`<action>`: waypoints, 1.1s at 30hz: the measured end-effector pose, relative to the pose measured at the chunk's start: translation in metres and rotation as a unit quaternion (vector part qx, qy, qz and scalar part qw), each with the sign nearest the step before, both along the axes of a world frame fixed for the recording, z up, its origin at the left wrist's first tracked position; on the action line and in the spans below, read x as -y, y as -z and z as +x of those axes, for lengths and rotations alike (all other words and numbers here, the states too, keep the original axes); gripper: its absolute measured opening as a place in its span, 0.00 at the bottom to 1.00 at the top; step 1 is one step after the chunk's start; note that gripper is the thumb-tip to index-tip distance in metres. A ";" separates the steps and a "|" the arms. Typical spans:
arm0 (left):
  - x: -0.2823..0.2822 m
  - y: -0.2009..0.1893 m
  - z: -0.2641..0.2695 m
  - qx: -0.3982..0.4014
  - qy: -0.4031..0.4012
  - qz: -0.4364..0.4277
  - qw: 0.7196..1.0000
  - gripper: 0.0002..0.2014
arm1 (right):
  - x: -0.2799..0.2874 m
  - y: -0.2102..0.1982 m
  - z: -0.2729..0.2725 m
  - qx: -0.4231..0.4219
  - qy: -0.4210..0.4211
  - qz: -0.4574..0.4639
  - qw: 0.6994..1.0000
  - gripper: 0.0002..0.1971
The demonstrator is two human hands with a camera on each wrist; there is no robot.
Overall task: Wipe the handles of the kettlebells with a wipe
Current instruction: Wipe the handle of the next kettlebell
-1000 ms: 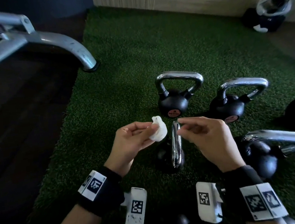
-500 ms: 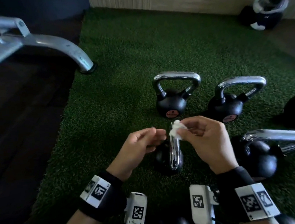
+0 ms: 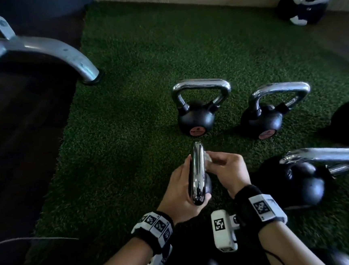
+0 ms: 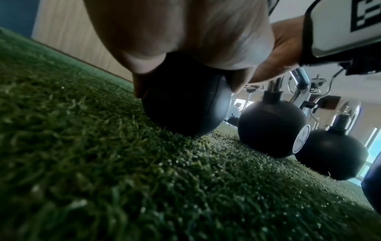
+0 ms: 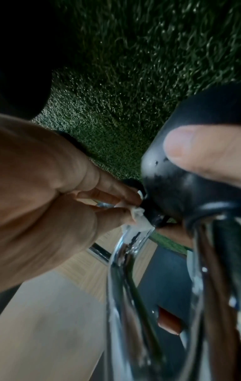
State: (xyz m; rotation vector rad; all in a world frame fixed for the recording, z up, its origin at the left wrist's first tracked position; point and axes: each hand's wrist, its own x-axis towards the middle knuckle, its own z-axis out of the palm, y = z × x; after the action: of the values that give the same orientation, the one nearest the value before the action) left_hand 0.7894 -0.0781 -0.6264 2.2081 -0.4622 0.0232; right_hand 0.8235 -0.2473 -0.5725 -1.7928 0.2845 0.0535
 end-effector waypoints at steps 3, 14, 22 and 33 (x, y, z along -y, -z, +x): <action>-0.006 -0.004 -0.001 -0.019 0.010 -0.060 0.998 0.49 | -0.003 0.002 0.003 -0.002 0.007 -0.071 0.997 0.11; -0.007 -0.019 0.000 -0.028 0.025 -0.091 0.995 0.39 | -0.005 -0.004 0.017 0.039 0.003 -0.045 0.998 0.09; -0.010 -0.018 -0.001 -0.073 0.005 -0.092 0.993 0.46 | -0.013 -0.034 0.003 0.173 -0.011 -0.090 0.981 0.14; -0.009 -0.014 0.009 -0.106 -0.039 -0.108 0.988 0.30 | -0.011 -0.068 -0.013 0.190 -0.134 -0.153 0.961 0.11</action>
State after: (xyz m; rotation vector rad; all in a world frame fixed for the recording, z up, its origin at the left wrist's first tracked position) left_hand 0.7984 -0.0686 -0.6123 1.9866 -0.2432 -0.1143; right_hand 0.8102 -0.2365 -0.5047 -2.0925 -0.2409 -0.1494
